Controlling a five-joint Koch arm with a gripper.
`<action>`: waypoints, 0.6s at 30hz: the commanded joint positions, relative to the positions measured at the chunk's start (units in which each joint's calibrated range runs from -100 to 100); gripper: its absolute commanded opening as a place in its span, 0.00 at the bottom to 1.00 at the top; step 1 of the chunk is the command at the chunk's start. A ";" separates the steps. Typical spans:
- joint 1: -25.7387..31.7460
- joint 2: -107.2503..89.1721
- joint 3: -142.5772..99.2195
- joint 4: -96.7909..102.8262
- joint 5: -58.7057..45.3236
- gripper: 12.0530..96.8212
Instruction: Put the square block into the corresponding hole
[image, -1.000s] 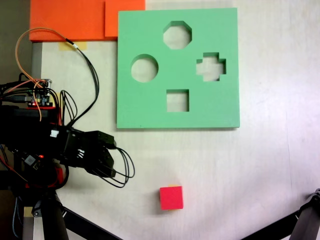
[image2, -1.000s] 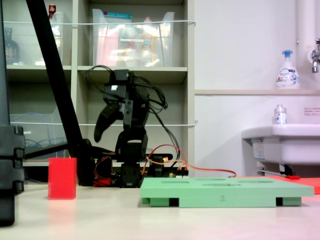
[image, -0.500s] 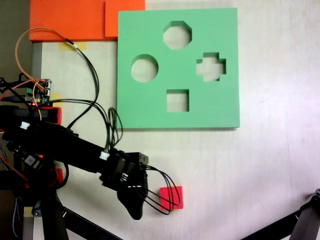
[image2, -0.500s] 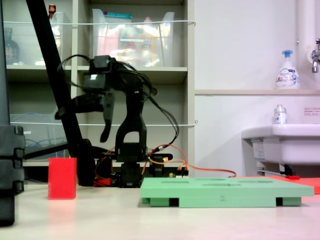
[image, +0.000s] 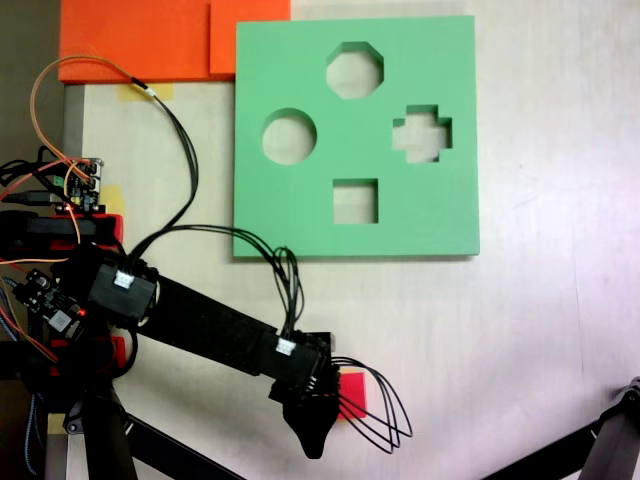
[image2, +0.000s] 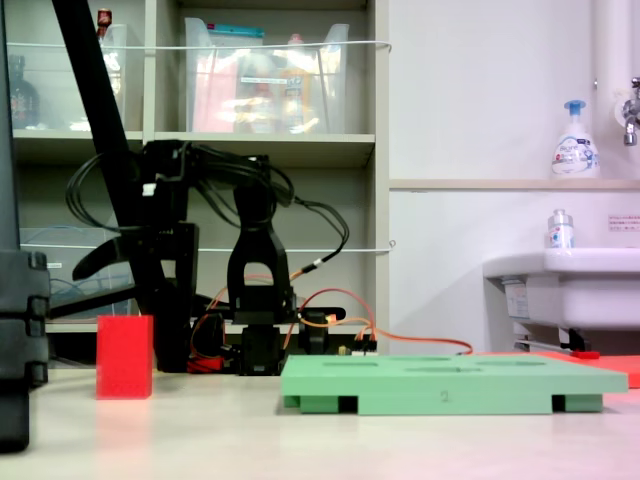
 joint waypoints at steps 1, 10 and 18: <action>0.24 0.51 3.79 1.42 -0.54 0.92; 0.44 8.75 7.48 3.15 -0.88 0.91; 0.44 14.47 7.68 3.63 -1.17 0.91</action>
